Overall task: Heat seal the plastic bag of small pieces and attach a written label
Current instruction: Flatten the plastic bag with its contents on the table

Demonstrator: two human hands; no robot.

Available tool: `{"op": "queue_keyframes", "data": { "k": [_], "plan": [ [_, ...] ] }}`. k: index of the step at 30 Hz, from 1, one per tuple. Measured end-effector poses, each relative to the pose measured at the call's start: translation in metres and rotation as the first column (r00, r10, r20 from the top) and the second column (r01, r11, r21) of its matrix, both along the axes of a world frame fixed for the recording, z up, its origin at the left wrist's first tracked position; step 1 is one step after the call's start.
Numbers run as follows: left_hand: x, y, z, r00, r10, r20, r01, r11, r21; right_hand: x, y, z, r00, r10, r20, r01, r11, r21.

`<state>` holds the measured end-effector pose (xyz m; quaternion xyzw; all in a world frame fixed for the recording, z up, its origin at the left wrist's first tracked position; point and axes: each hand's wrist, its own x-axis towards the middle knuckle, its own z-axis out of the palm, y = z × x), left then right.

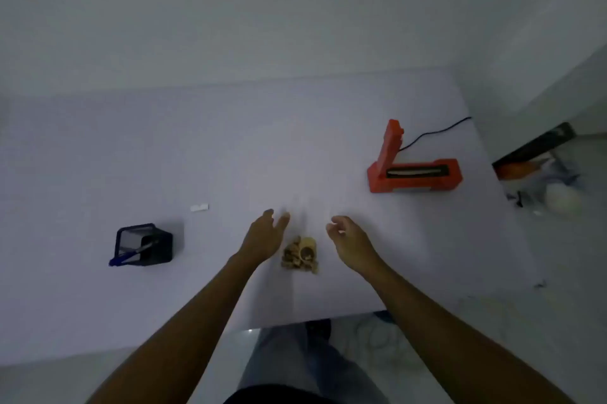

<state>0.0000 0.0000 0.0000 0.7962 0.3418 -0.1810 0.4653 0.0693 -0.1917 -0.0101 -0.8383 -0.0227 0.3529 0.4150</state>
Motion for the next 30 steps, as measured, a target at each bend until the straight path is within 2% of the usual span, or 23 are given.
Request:
{"op": "queue_keyframes", "data": {
  "k": [3, 6, 11, 14, 20, 25, 30],
  "plan": [
    [-0.002, -0.006, -0.024, 0.988, -0.059, -0.144, 0.062, 0.998, 0.020, -0.010, -0.005, -0.029, 0.995, -0.043, -0.095, 0.032, 0.993, -0.116],
    [-0.008, -0.014, -0.039, 0.979, -0.090, -0.181, 0.097, 0.995, 0.031, -0.022, -0.005, -0.053, 0.979, -0.077, -0.190, 0.054, 0.991, -0.125],
    [-0.012, -0.013, -0.056, 0.987, -0.018, -0.158, 0.035, 0.994, 0.102, -0.024, 0.001, -0.070, 0.977, -0.151, -0.154, 0.139, 0.986, -0.088],
    [-0.012, -0.014, -0.060, 0.988, -0.012, -0.156, 0.020, 0.999, 0.050, -0.023, 0.002, -0.069, 0.979, -0.169, -0.110, 0.164, 0.985, -0.059],
    [-0.023, -0.018, -0.058, 0.998, 0.033, 0.057, -0.035, 0.999, 0.032, -0.025, -0.007, -0.064, 0.986, -0.158, -0.045, 0.160, 0.986, 0.037],
    [-0.040, -0.021, -0.047, 0.961, 0.016, 0.274, -0.038, 0.996, 0.076, -0.033, -0.025, -0.054, 0.982, -0.176, 0.068, 0.164, 0.975, 0.153],
    [-0.055, -0.024, -0.043, 0.937, 0.011, 0.350, -0.029, 0.999, 0.044, -0.050, -0.045, -0.053, 0.981, -0.163, 0.101, 0.141, 0.970, 0.196]
  ]
}}
